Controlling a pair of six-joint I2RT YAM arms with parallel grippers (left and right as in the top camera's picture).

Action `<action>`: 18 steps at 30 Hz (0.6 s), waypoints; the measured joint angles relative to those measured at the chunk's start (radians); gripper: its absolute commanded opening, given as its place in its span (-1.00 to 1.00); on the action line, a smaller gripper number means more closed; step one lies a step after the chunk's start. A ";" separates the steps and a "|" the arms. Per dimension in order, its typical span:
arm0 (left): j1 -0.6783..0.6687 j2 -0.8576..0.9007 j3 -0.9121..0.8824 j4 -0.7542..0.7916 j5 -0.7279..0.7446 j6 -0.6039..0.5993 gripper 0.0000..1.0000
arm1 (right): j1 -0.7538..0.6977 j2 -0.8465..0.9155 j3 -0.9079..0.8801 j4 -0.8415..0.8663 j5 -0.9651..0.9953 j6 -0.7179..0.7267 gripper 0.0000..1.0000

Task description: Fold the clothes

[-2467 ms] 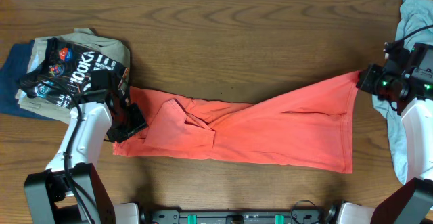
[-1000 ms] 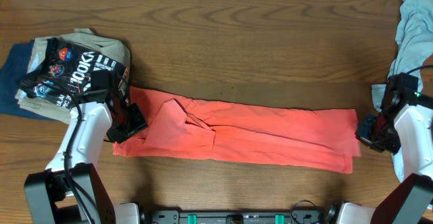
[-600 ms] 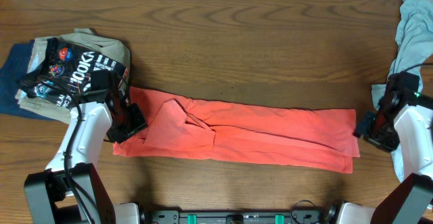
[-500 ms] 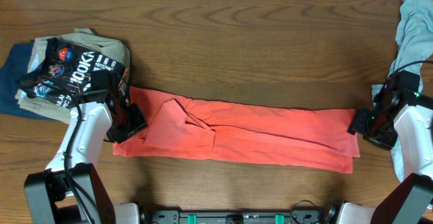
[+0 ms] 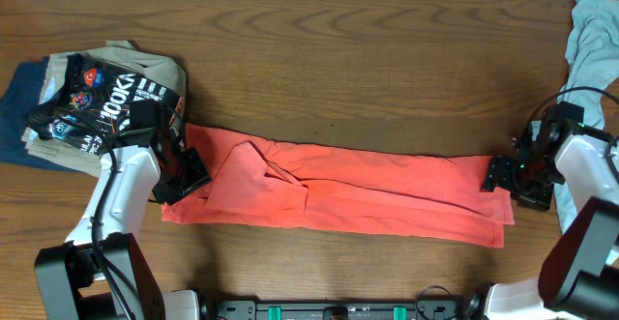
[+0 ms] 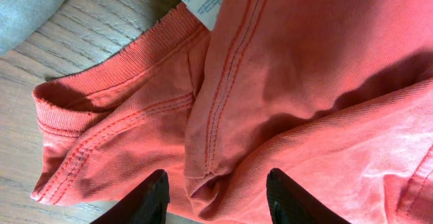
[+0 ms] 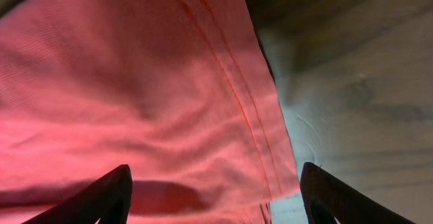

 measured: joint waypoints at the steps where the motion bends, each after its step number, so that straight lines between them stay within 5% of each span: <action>1: 0.000 0.000 0.000 0.000 0.000 0.000 -0.03 | 0.000 0.014 0.000 0.004 0.000 -0.003 0.57; 9: 0.000 0.000 0.000 0.000 0.000 0.000 -0.03 | 0.000 0.121 0.008 -0.008 0.013 -0.041 0.46; 12: 0.000 0.000 0.000 0.001 0.000 0.000 -0.03 | 0.000 0.136 0.019 -0.016 0.025 -0.045 0.10; 15: 0.000 0.000 0.000 0.001 0.000 0.000 -0.03 | 0.000 0.144 0.026 -0.020 0.031 -0.051 -0.55; 18: 0.000 0.000 0.000 0.000 0.000 0.000 -0.03 | 0.000 0.146 0.027 -0.018 -0.001 -0.057 -0.85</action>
